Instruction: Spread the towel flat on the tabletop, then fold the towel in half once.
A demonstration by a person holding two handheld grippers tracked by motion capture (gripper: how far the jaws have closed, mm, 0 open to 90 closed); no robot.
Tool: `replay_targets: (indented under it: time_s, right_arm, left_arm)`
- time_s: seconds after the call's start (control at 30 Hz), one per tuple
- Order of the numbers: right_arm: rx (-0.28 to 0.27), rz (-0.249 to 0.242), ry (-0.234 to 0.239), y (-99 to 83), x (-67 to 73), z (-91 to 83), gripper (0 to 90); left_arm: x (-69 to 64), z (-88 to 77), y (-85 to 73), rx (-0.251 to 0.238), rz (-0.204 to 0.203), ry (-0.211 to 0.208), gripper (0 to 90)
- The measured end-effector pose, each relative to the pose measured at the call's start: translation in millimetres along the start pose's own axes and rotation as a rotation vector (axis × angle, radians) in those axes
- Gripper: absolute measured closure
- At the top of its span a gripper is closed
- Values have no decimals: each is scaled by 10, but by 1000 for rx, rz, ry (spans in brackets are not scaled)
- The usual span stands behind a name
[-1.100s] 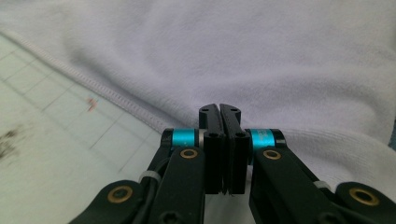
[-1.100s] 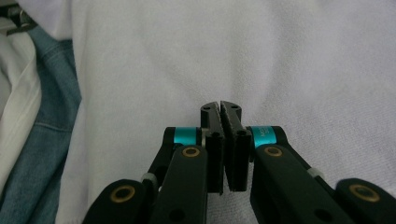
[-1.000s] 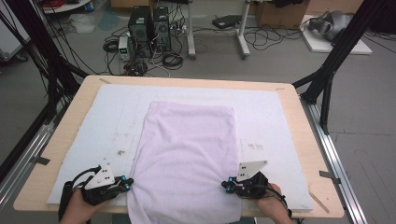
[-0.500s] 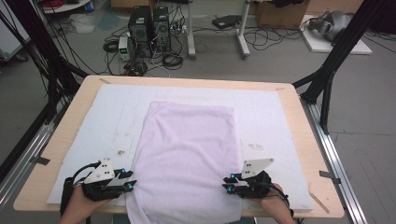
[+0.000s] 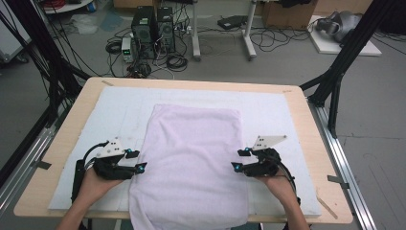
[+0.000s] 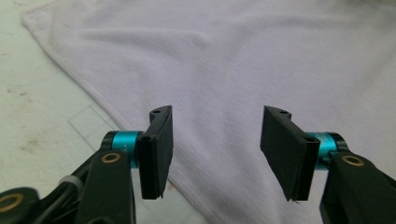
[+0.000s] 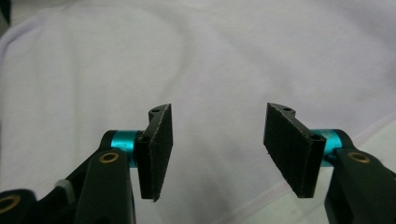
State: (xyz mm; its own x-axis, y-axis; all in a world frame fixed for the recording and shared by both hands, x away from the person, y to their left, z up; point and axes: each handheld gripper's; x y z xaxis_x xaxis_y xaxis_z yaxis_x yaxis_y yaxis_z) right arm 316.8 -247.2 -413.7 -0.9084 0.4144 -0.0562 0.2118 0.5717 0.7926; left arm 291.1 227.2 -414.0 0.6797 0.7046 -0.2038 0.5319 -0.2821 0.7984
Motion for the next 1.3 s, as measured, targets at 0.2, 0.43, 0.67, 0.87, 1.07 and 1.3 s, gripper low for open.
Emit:
replay_targets:
  time_s: [0.2, 0.43, 0.67, 0.87, 1.07, 1.3]
  right_arm:
    - [2, 11, -13, 165, -215, -1, 369]
    - [9, -5, -15, 262, -259, -13, 356]
    - [16, -10, -16, 272, -262, 12, 355]
    - [16, -5, -13, 263, -278, 20, 355]
    - [24, -9, -17, 292, -301, 7, 352]
    - [15, 0, -43, 381, -436, -23, 353]
  left_arm:
    - [0, 80, 152, 0, -10, -4, 378]
    - [16, 67, 235, -6, -8, 0, 378]
    - [29, 72, 256, -4, -2, 0, 379]
    - [53, 95, 259, 4, -4, 5, 377]
    - [70, 85, 284, 3, -1, 10, 377]
    - [150, 111, 477, 4, 1, 35, 374]
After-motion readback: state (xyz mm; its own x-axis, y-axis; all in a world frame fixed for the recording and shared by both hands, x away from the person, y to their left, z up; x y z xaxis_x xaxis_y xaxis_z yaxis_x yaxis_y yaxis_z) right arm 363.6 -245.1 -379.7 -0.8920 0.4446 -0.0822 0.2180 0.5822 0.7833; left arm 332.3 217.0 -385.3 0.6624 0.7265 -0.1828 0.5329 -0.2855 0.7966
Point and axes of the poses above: each handheld gripper's, and its own axes: z roughly forward along the jaws, y roughly out of its top, x roughly to its left, and after that the axes turned 11 degrees about -z, right-handed
